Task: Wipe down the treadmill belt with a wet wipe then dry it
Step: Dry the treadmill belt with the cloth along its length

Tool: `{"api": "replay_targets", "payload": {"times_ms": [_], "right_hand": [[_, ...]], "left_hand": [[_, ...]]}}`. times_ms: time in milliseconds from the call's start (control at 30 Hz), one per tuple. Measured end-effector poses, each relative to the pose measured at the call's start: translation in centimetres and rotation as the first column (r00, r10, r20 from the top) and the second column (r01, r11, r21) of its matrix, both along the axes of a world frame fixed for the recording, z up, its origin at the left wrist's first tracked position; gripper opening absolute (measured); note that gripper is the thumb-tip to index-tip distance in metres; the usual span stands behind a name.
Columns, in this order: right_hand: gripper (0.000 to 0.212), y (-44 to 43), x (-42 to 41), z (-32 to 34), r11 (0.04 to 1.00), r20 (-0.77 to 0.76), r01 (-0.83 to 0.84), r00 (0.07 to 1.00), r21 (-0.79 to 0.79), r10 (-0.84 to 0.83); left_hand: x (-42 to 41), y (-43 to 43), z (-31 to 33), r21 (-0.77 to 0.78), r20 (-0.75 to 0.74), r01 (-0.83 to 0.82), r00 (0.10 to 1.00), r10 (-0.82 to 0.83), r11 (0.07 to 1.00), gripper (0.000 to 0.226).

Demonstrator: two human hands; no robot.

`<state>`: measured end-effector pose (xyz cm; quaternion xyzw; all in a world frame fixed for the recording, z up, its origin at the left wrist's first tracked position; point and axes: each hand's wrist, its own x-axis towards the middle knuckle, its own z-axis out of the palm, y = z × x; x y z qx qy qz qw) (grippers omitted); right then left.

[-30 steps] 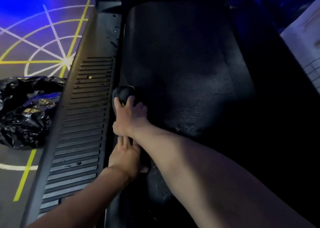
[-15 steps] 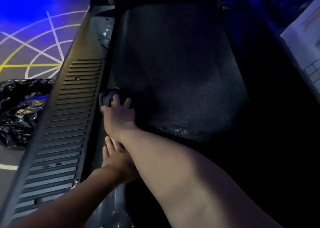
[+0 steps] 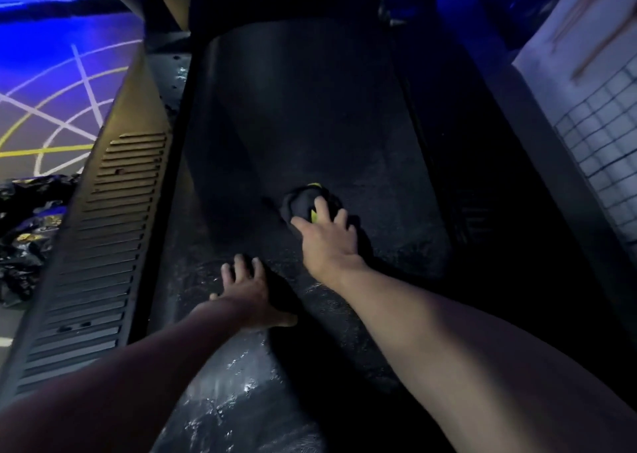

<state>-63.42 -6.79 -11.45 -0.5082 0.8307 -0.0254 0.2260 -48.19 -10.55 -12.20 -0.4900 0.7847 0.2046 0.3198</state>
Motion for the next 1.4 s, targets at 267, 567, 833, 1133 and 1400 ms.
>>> {"api": "replay_targets", "payload": {"times_ms": [267, 567, 833, 1133, 1400], "right_hand": [[0.057, 2.6, -3.4, -1.3, 0.992, -0.072, 0.111, 0.991, -0.06, -0.116], [0.064, 11.6, -12.3, -0.8, 0.945, -0.152, 0.326, 0.934, 0.0, -0.323], [0.07, 11.3, -11.0, -0.9, 0.902, -0.098, 0.428, 0.897, -0.054, -0.432], [0.064, 10.3, -9.1, -1.9, 0.897, -0.107, 0.442, 0.891, -0.012, -0.441], [0.062, 2.7, 1.6, -1.7, 0.962, -0.035, 0.251, 0.966, -0.108, -0.256]], "left_hand": [[-0.7, 2.1, -1.6, -0.122, -0.082, 0.024, 0.996, -0.034, 0.992, 0.126], [-5.8, 5.3, -0.7, 0.047, -0.009, 0.129, 0.992, -0.129, 0.991, 0.138], [-5.6, 6.1, -1.6, -0.056, -0.049, 0.146, 0.988, -0.149, 0.988, 0.139], [-1.0, 3.1, -1.7, -0.073, -0.289, 0.086, 0.952, -0.103, 0.994, 0.109], [6.1, 0.7, -1.0, -0.261, -0.316, -0.053, 0.948, -0.033, 0.964, 0.093]]}}
